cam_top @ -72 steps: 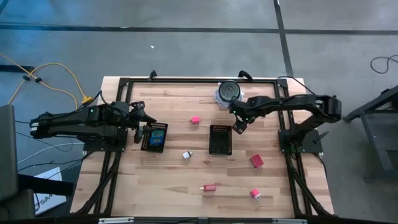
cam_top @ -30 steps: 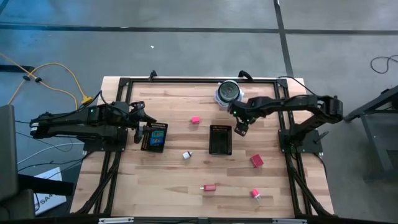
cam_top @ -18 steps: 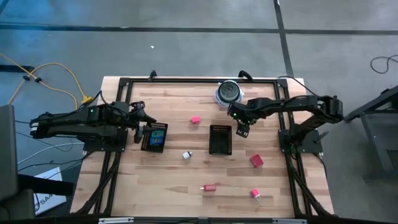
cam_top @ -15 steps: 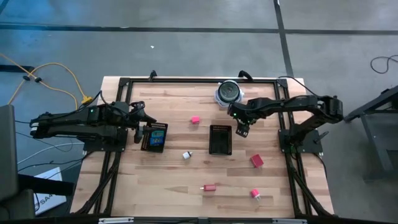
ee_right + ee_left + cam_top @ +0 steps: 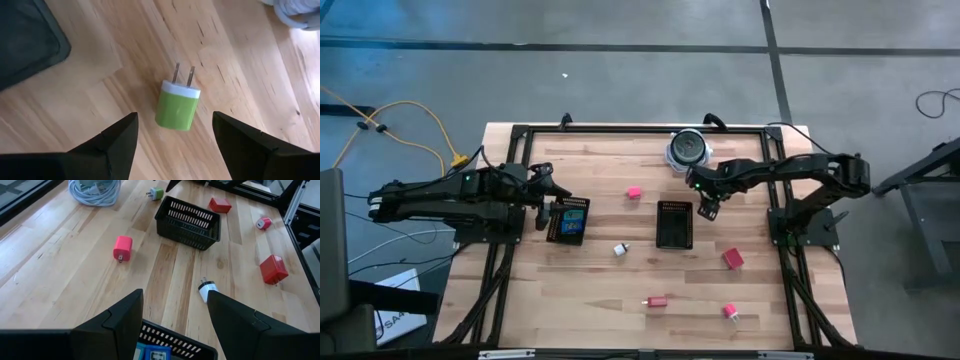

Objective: Pick & Place Office items
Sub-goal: Put the green charger adapter into the right black bin

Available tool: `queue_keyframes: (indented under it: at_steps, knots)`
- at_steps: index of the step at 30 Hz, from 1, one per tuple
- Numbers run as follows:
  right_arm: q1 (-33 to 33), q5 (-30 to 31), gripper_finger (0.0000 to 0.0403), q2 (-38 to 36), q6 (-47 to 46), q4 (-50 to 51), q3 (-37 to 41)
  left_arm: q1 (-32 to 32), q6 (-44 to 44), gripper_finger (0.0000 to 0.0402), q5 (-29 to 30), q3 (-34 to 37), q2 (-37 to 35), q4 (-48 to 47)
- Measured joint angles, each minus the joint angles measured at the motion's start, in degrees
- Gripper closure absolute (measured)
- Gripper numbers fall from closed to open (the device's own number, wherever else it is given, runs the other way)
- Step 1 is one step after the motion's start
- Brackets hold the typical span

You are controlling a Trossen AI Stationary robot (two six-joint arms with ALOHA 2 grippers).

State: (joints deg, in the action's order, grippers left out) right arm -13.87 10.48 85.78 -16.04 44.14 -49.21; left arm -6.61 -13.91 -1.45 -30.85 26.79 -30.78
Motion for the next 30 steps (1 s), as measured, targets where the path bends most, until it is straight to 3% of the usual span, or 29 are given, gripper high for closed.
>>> queue_keyframes:
  at_steps: [30]
  knots:
    - [-0.87, -0.55, 0.016, 3.71, -1.68, -5.52, 2.42, -0.02, 0.0, 0.0186, 0.0, -0.01, 0.0, 0.01]
